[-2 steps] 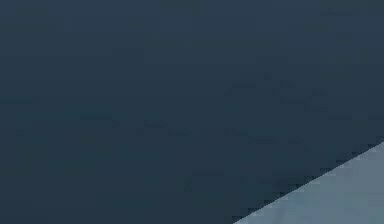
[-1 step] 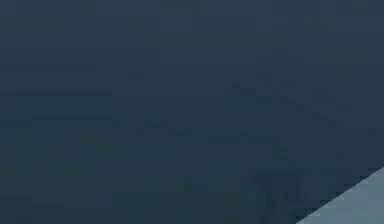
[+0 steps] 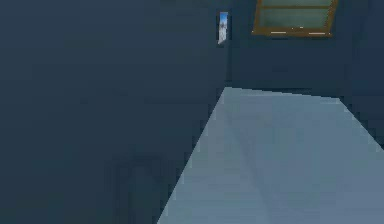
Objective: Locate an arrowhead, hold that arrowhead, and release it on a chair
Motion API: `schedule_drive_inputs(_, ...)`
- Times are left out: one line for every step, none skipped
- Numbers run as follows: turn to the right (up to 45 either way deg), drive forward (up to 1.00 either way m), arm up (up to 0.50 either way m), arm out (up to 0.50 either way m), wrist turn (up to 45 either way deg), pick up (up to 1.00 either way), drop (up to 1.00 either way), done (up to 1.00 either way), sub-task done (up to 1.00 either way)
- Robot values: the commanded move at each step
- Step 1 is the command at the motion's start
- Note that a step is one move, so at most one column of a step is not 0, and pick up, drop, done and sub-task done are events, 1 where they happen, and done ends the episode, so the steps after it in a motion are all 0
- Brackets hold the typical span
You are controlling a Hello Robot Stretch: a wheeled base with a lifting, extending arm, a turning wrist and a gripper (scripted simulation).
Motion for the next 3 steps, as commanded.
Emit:
schedule_drive_inputs(12.0, 0.0, 0.0, 0.0, 0.0, 0.0, 0.0, 0.0, 0.0)
schedule_drive_inputs(0.0, 0.45, 0.0, 0.0, 0.0, 0.0, 0.0, 0.0, 0.0)
schedule_drive_inputs(45.0, 0.0, 0.0, 0.0, 0.0, 0.0, 0.0, 0.0, 0.0)
